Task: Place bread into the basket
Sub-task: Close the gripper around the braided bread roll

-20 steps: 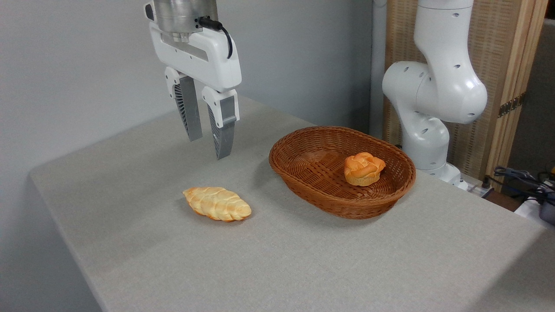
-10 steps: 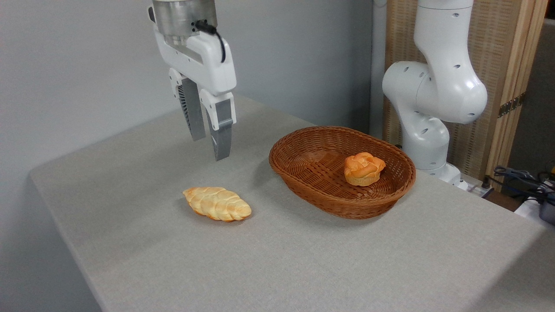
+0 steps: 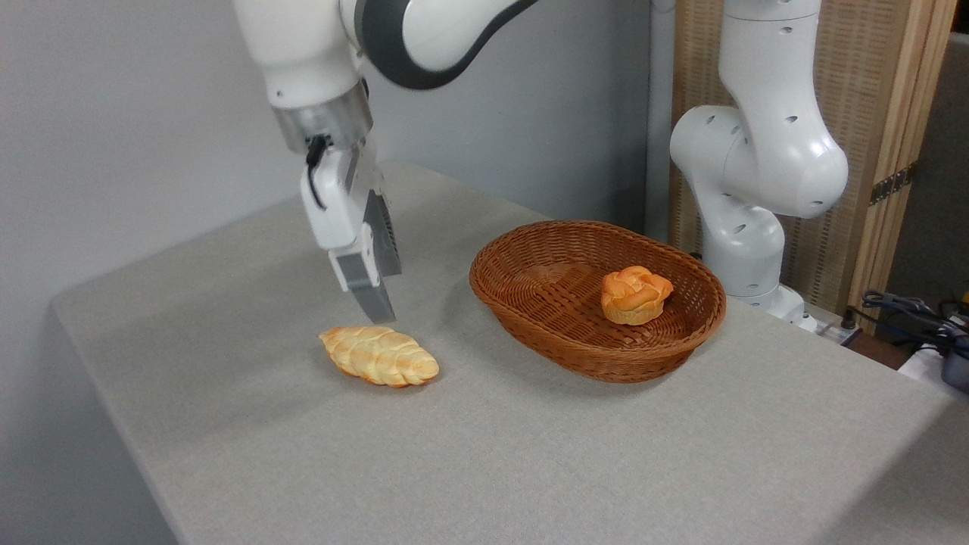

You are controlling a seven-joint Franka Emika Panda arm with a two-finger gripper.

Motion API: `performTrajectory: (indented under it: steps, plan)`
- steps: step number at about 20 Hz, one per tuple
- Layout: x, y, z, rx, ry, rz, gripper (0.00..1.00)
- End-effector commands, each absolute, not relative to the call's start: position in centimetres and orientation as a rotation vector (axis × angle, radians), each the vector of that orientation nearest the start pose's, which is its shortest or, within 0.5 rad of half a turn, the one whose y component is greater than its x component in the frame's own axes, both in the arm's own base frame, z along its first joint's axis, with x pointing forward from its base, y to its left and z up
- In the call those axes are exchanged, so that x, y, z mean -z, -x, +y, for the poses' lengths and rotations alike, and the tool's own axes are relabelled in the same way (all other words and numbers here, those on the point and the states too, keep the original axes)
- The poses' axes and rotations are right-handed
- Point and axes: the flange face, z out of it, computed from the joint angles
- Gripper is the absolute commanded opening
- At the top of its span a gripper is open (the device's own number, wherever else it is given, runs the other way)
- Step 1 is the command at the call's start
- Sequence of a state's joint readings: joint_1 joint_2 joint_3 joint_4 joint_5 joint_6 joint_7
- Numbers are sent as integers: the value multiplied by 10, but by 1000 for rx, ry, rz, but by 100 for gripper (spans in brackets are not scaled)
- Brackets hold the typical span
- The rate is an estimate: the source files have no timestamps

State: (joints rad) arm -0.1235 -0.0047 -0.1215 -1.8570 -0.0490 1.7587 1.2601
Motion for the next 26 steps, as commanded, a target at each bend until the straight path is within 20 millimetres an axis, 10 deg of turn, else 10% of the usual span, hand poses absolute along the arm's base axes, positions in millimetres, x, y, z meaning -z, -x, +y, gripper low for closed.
performTrajectory:
  steps: [1, 8, 21, 26]
  plan:
    - [-481, -547, -146, -67, 2203, 2368, 100]
    - [-431, -561, -169, -91, 2064, 2516, 100]
    - [-410, -563, -177, -193, 1936, 2563, 100]
    - [-410, -562, -176, -209, 1936, 2568, 39]
